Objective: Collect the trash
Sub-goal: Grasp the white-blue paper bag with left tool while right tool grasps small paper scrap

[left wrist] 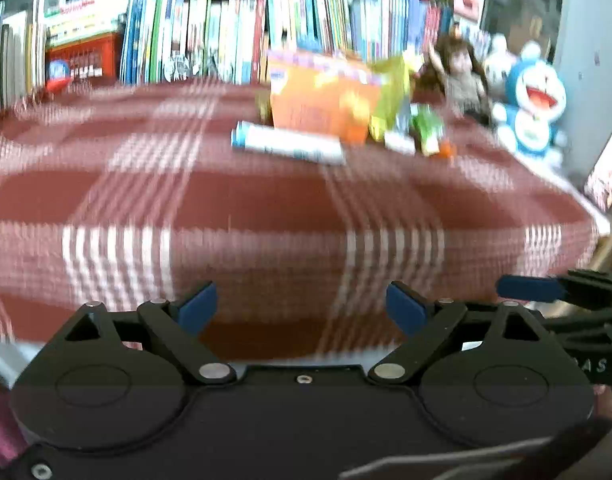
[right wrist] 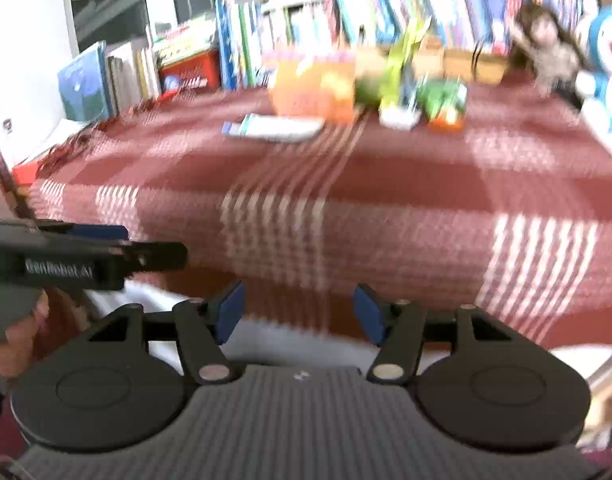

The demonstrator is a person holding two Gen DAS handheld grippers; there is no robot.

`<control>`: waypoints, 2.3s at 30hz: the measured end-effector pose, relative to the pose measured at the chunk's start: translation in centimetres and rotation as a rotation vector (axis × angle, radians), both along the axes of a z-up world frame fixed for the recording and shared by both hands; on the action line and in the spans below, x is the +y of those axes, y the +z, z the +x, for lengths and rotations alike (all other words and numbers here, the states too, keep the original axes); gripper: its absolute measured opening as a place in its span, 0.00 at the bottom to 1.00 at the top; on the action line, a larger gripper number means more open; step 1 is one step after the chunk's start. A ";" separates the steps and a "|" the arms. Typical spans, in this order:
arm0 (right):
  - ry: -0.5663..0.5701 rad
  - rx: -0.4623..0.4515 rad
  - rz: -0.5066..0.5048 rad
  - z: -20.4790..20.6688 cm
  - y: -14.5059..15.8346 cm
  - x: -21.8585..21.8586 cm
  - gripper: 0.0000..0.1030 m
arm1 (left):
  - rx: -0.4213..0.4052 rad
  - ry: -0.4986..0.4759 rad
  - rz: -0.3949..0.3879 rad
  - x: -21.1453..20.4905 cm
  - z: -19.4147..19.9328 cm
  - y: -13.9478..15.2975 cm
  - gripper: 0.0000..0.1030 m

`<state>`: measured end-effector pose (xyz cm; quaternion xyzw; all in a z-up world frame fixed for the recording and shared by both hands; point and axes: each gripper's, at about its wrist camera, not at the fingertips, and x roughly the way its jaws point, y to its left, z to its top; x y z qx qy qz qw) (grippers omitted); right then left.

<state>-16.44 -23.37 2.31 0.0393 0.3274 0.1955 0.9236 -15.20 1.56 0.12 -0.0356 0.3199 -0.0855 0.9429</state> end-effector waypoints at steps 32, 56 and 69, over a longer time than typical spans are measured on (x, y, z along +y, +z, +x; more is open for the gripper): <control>-0.065 -0.106 -0.245 21.6 0.4 0.6 0.50 | -0.048 0.298 -0.144 -0.7 18.9 -1.8 0.49; 0.030 -0.071 -0.177 18.3 1.0 1.5 0.29 | -0.095 0.196 -0.259 0.3 14.6 0.7 0.08; 0.062 -0.055 -0.170 15.5 0.4 2.8 0.29 | -0.004 0.162 -0.375 -0.8 13.8 -1.3 0.56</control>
